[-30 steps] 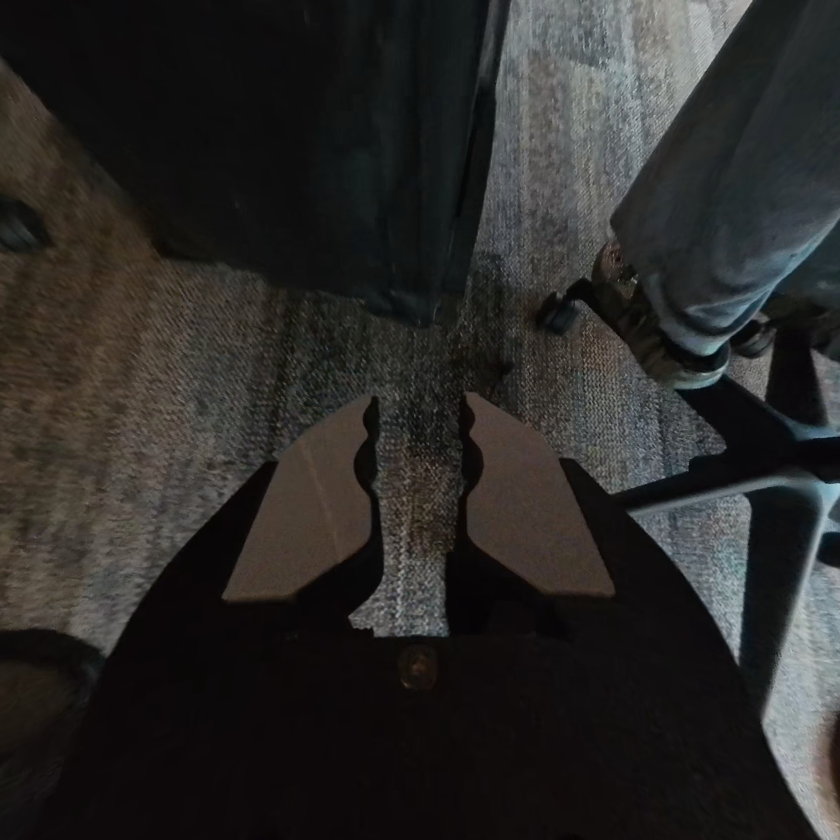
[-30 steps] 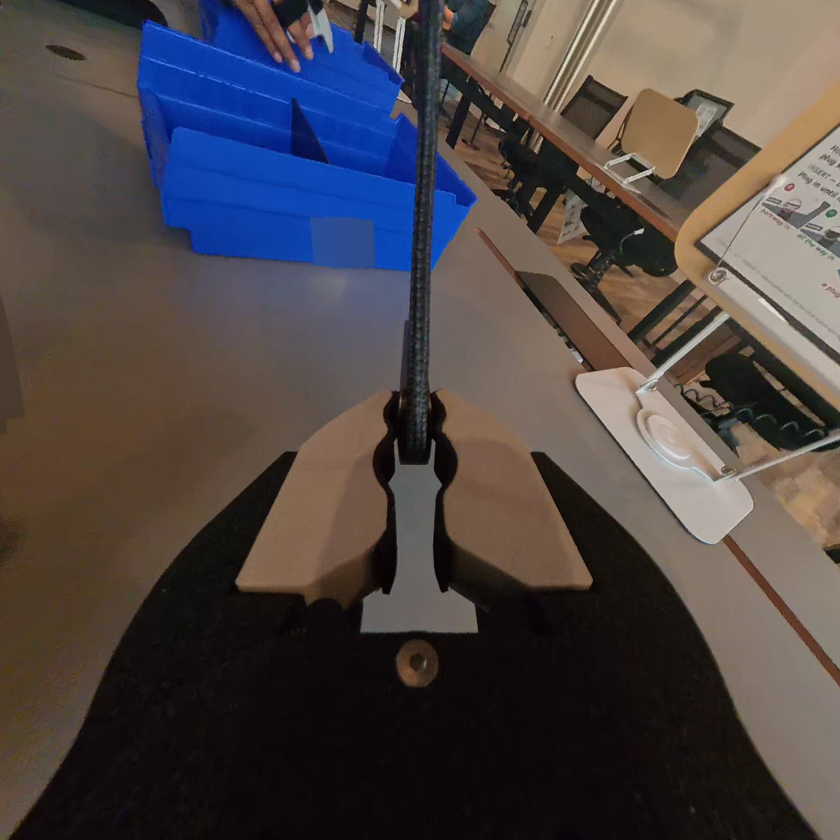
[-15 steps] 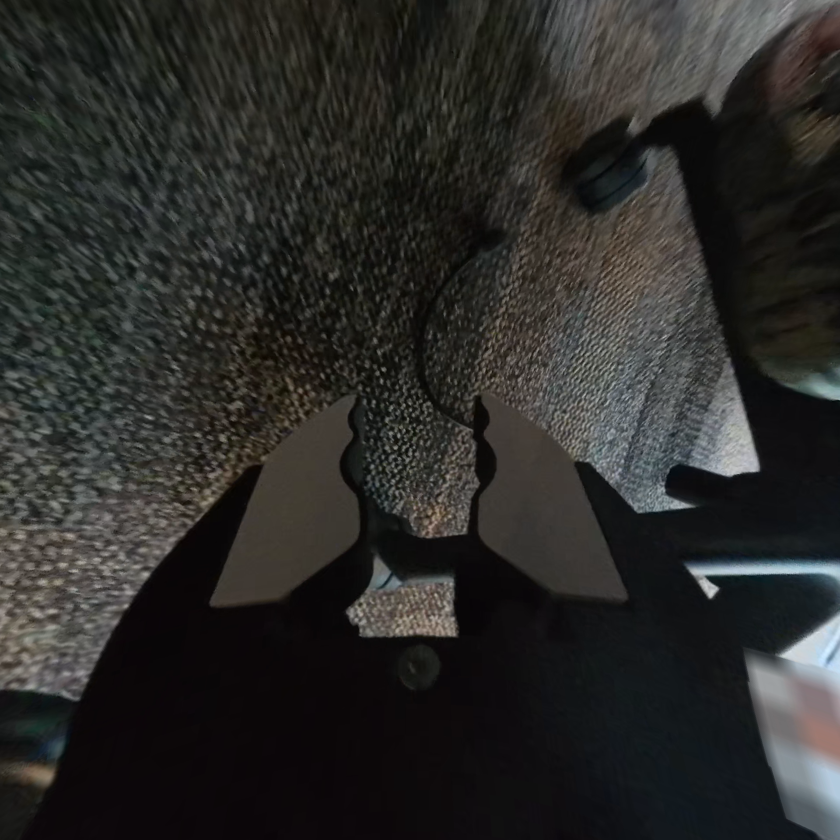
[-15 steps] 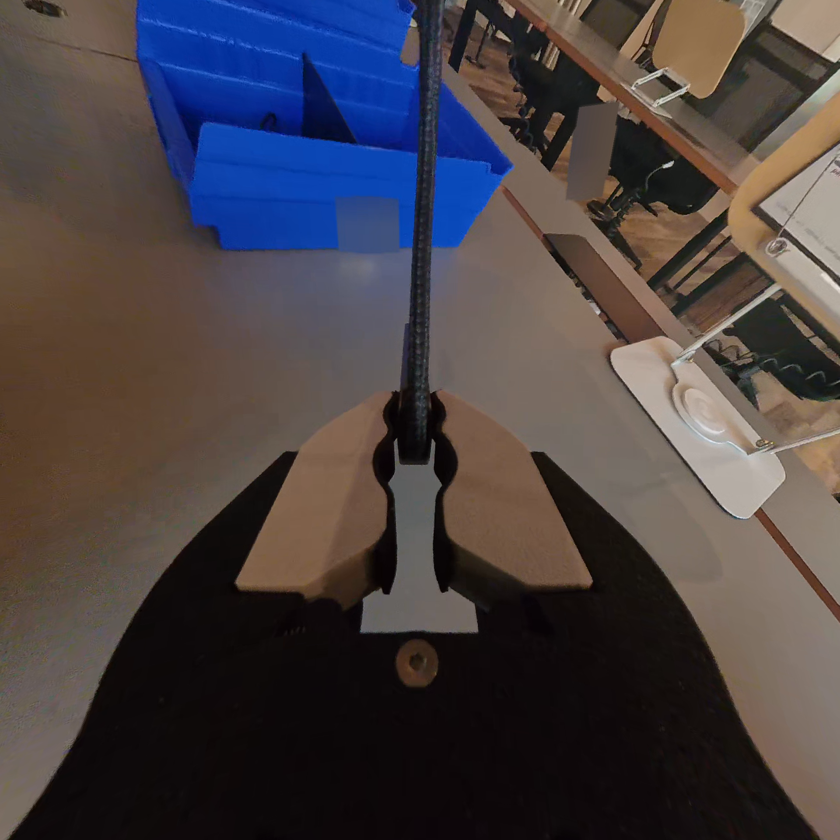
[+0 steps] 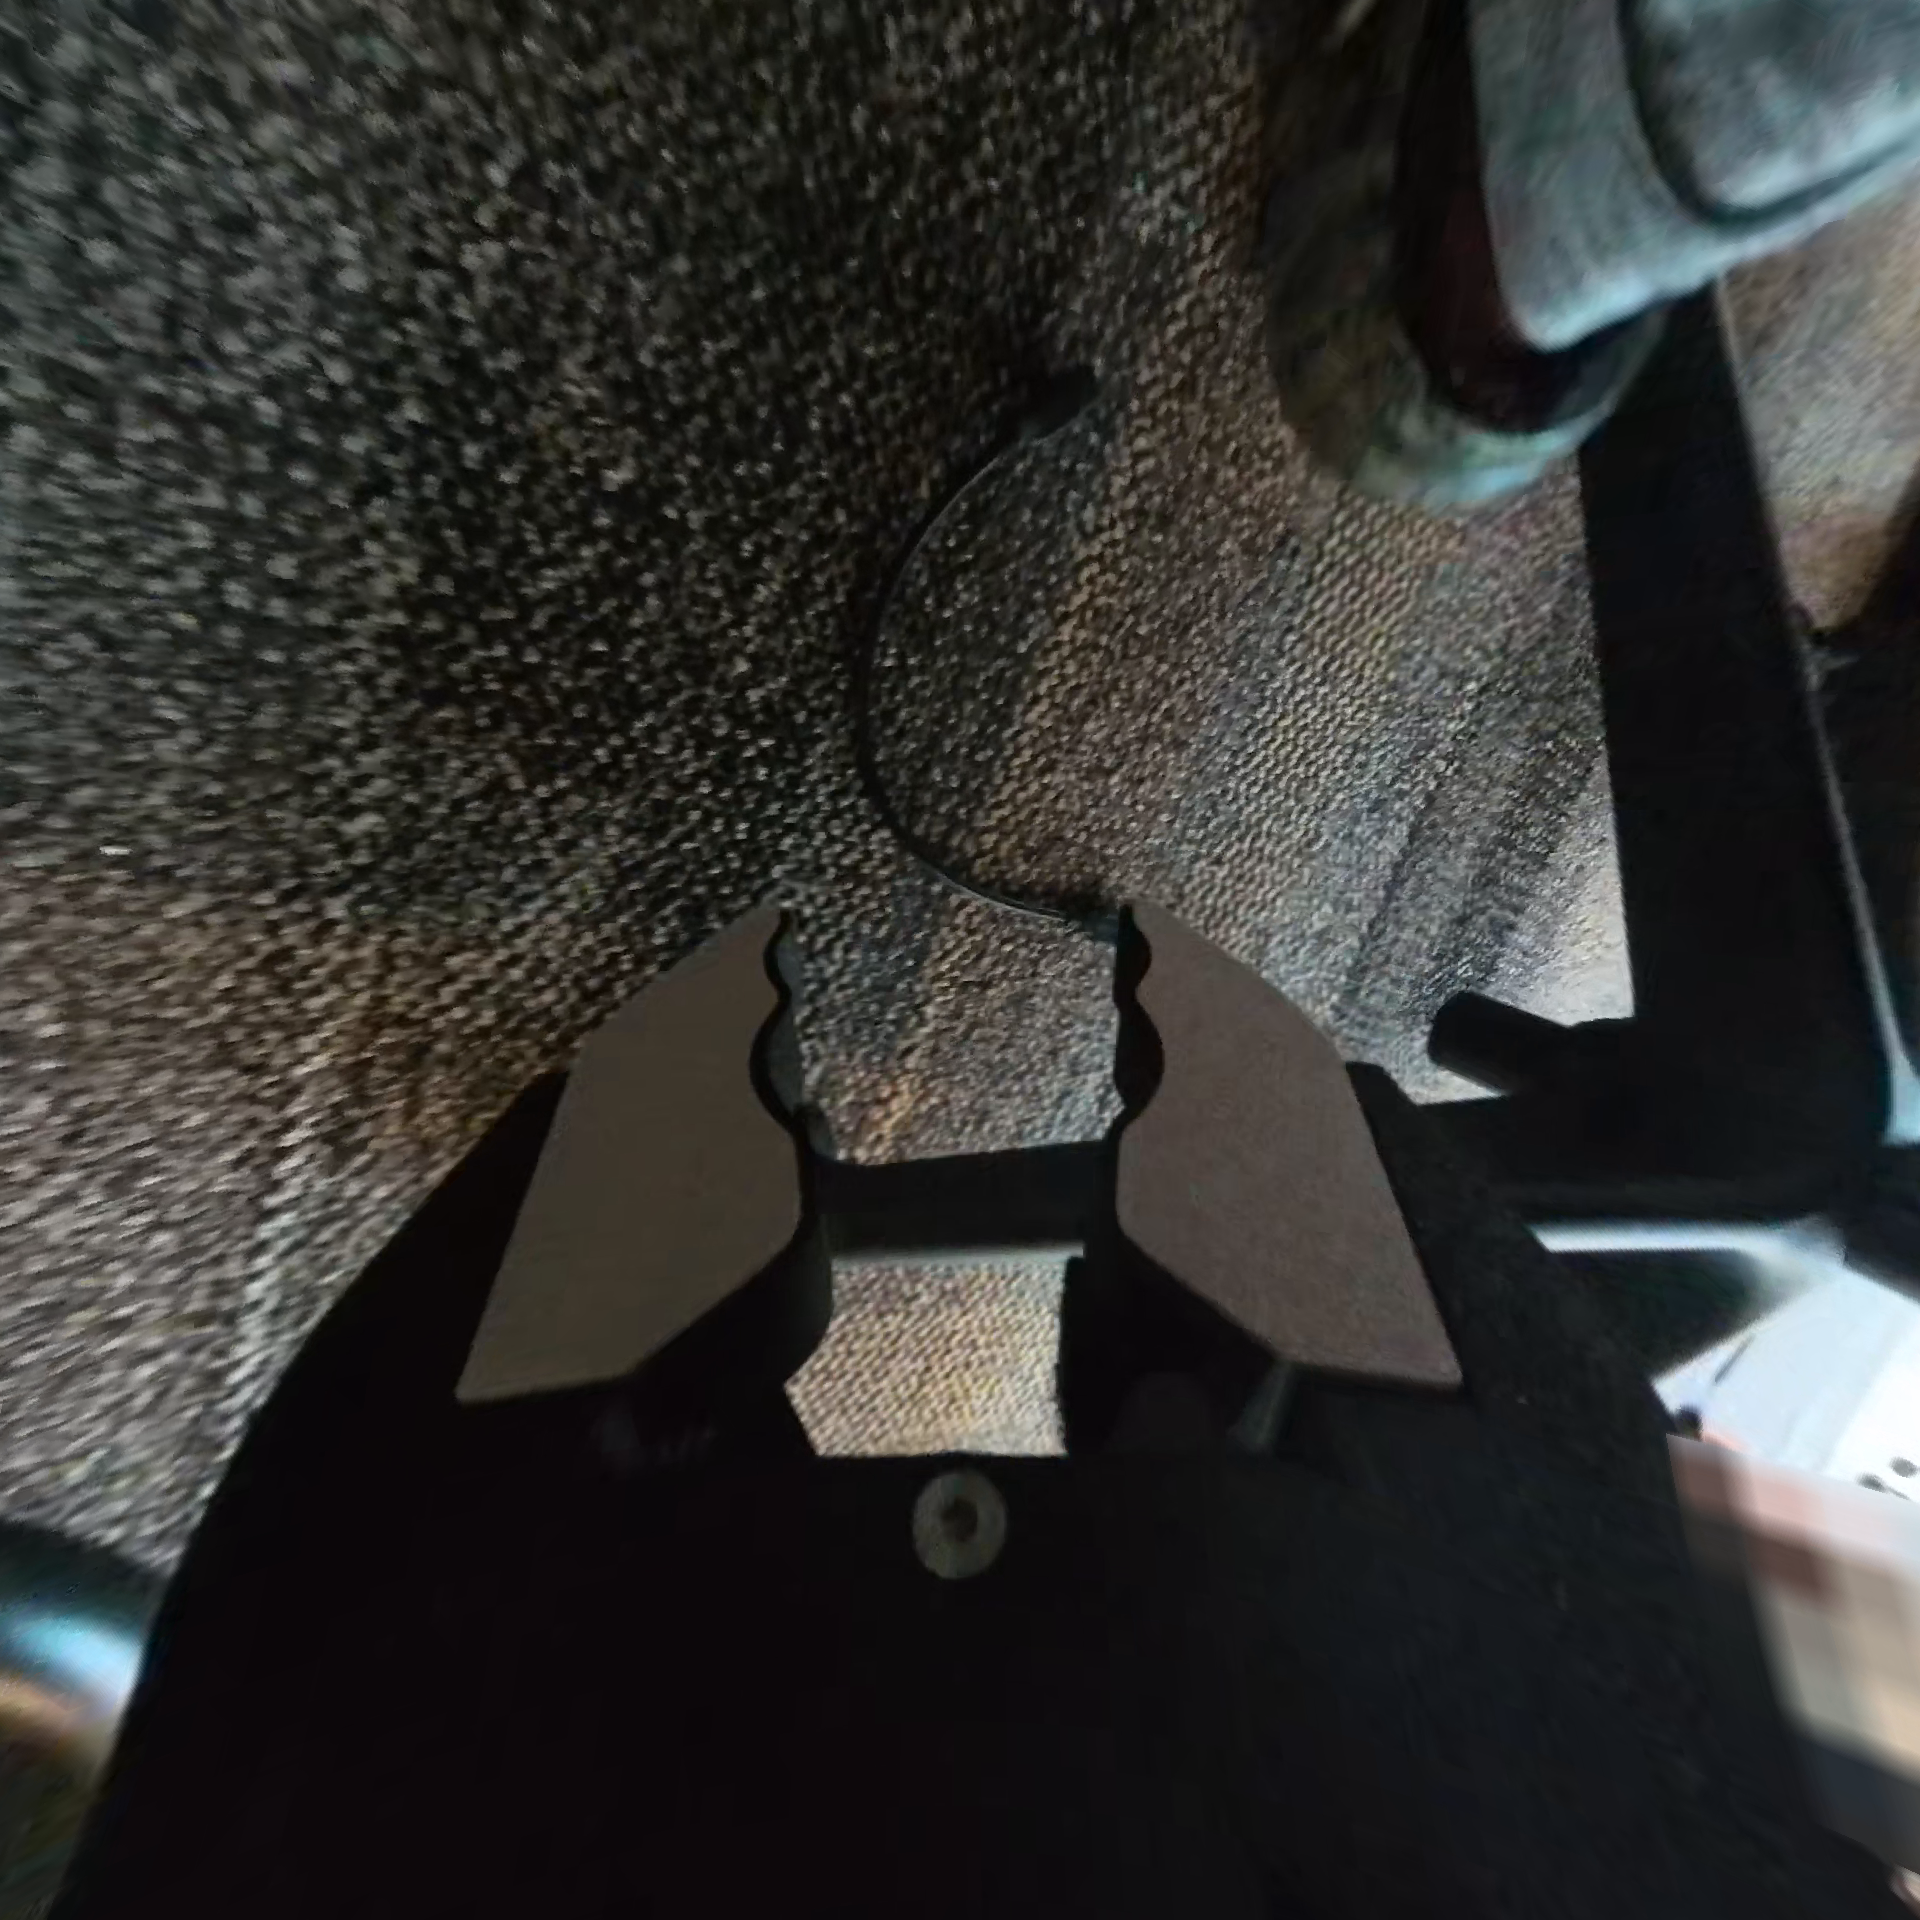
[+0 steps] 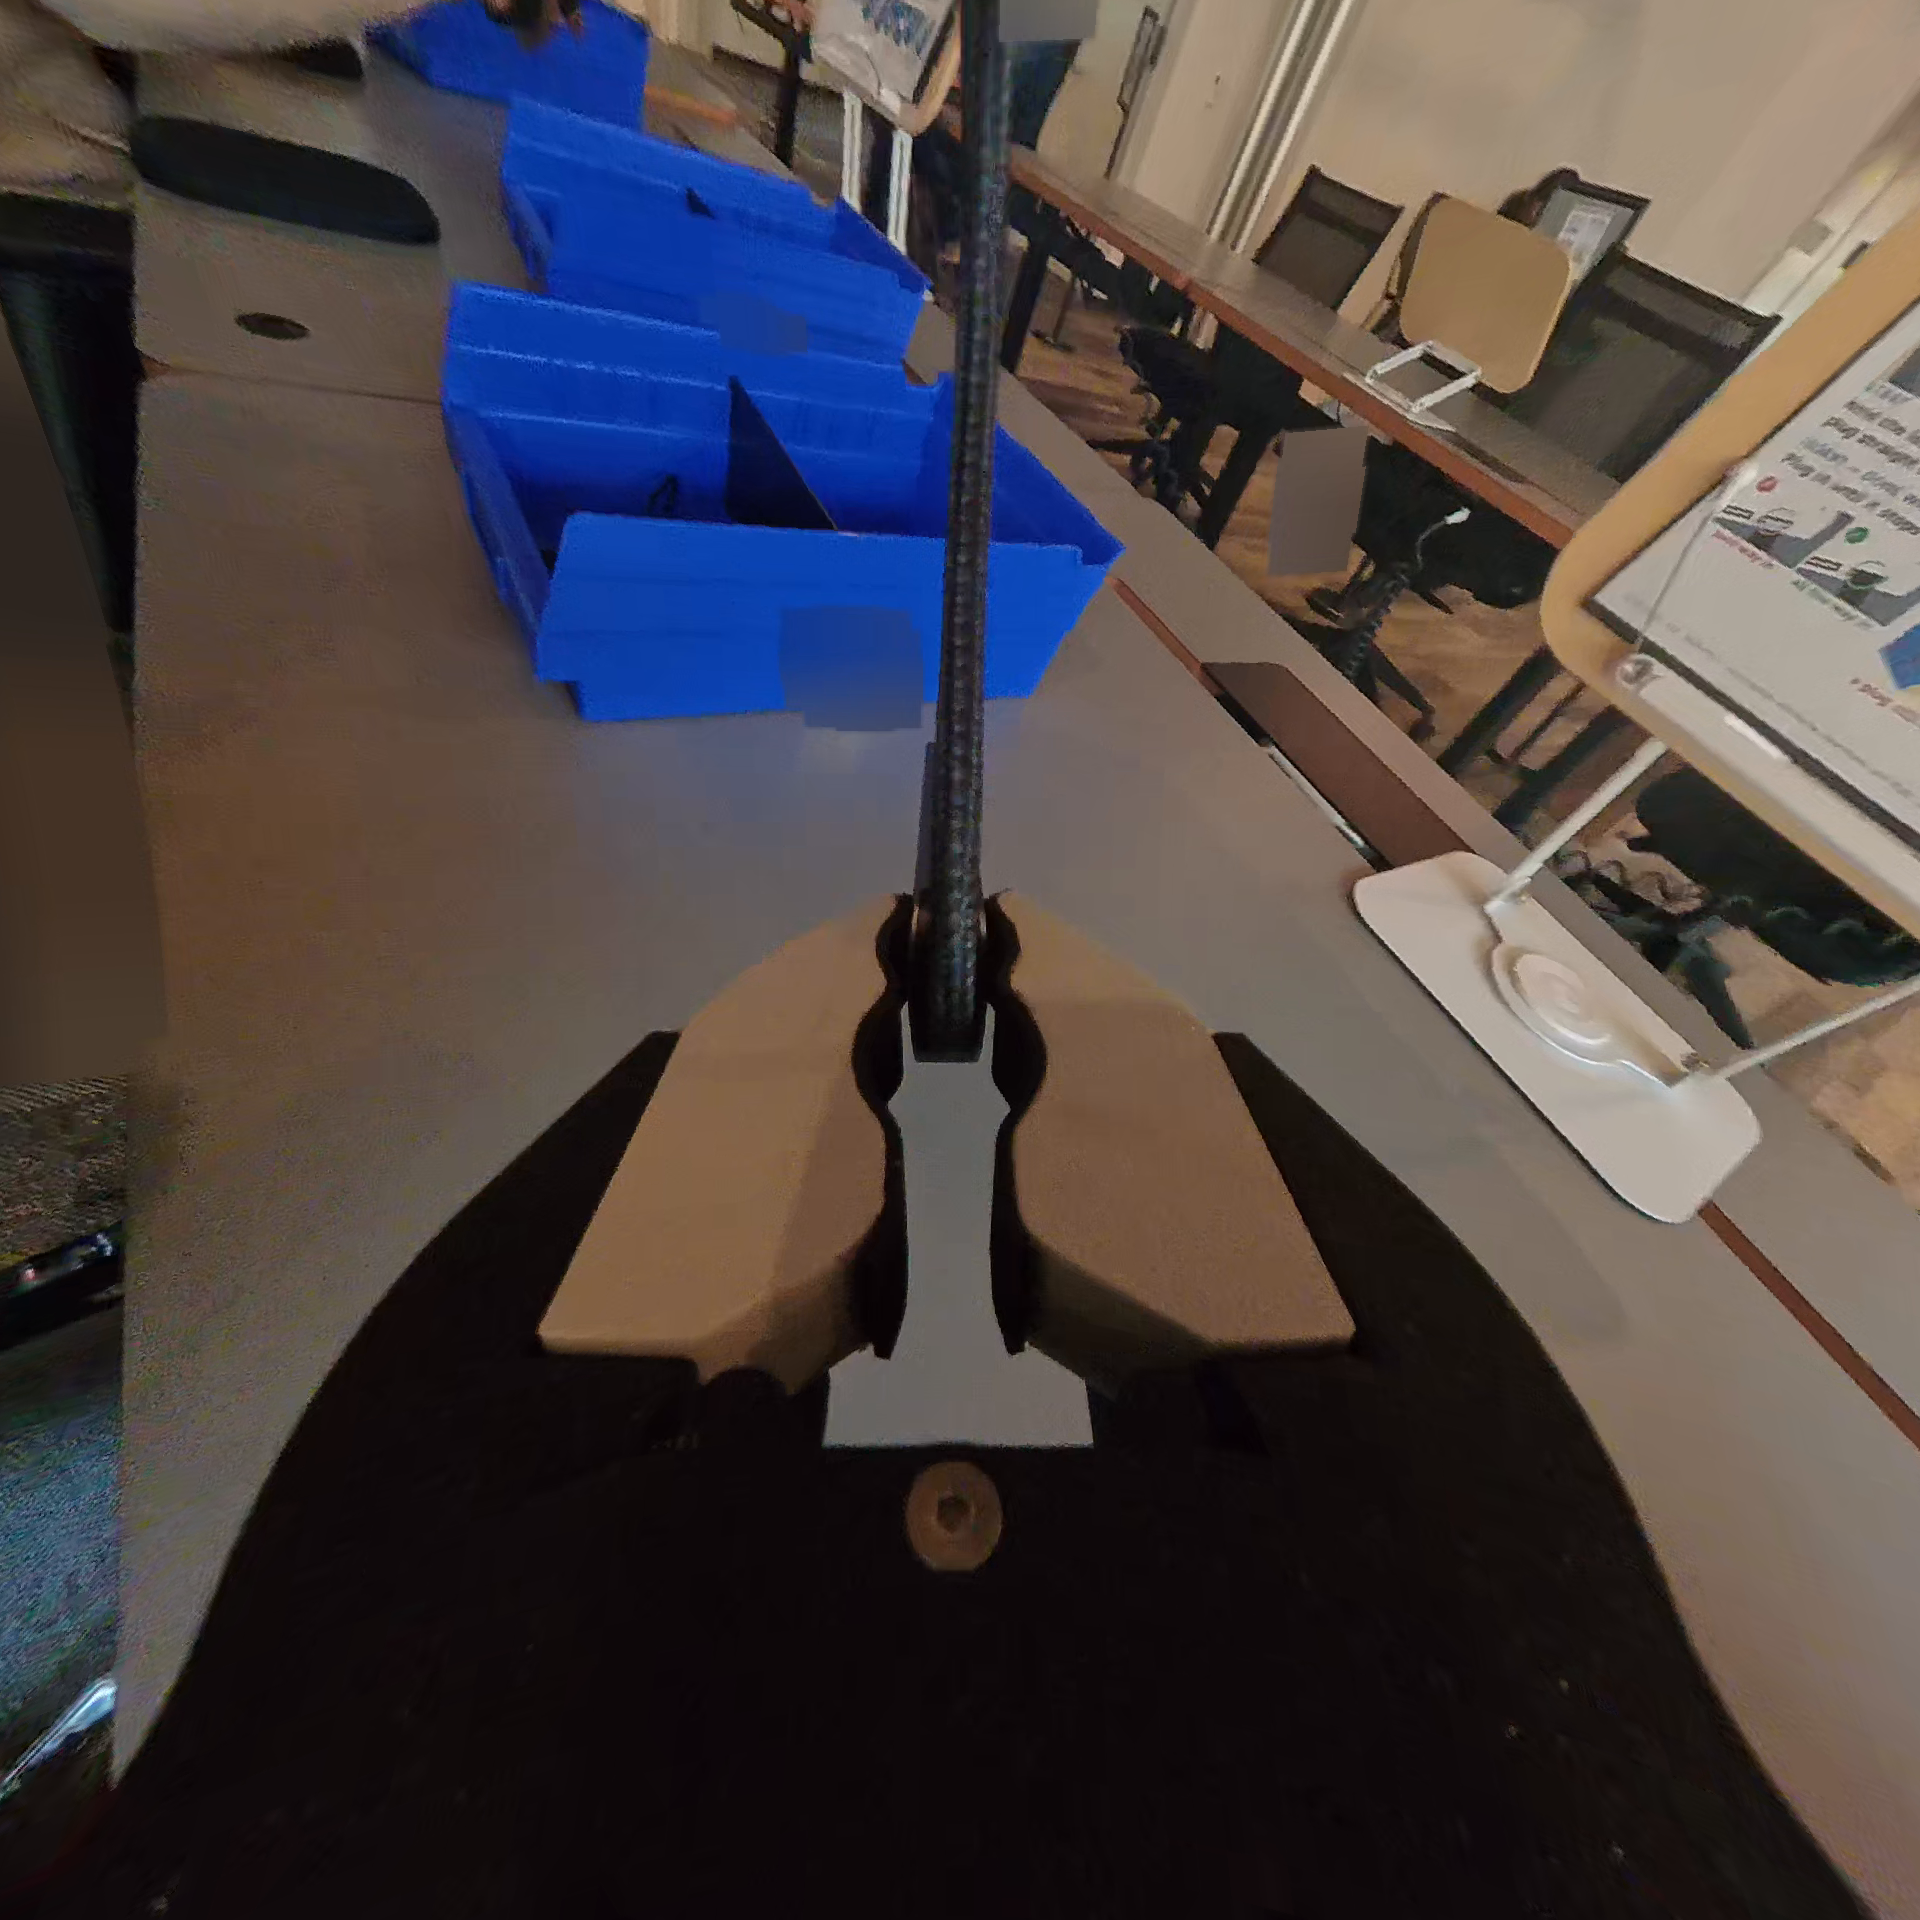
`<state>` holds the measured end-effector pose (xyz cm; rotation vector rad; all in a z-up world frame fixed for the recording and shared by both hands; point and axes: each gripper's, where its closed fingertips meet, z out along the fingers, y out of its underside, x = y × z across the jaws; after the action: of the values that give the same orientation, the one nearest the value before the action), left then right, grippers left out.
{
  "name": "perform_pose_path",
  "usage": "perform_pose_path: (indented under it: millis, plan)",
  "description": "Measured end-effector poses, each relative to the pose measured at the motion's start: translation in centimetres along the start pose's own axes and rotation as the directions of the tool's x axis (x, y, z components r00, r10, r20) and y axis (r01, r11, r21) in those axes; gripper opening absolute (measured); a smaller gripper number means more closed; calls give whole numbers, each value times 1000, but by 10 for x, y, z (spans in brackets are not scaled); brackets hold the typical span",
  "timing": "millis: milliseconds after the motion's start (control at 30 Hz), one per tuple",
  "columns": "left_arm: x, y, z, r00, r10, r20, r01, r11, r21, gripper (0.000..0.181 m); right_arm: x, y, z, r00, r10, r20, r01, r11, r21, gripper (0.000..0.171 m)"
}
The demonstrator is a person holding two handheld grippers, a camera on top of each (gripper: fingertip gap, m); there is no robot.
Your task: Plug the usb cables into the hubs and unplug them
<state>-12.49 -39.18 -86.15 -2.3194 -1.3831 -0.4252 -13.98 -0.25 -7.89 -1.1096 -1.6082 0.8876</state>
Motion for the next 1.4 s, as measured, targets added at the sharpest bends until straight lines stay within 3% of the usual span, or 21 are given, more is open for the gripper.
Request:
perform_pose_path:
  millis: [267,533,633,767,900,1000,1133,1300,1400]
  plan:
    - [-25,-49,-63,986,108,127,-113,993,28,58,25,17,26,997,-12,72,8,998,58,11]
    - [31,-60,-73,949,313,-30,-314,942,-115,58,38,46,36,987,93,130,-108,988,111,11]
    - [30,-52,-54,939,343,-35,-345,928,-140,57,31,51,40,979,132,157,-159,972,174,11]
    - [17,-51,-5,938,346,22,-345,937,-52,57,17,57,45,957,203,206,-249,942,226,11]
    - [-6,-46,48,912,346,219,-358,934,14,57,15,49,40,952,200,229,-257,932,254,11]
    - [3,-47,78,902,345,259,-376,923,81,51,11,50,45,937,240,253,-302,921,246,11]
    - [10,-50,119,848,466,251,-489,872,31,50,13,59,58,942,245,230,-293,933,209,11]
    - [8,-78,155,809,531,253,-552,834,16,45,25,61,60,942,266,206,-311,922,232,11]
    - [16,-62,181,683,709,177,-694,705,-147,50,30,62,60,939,283,197,-326,915,236,11]
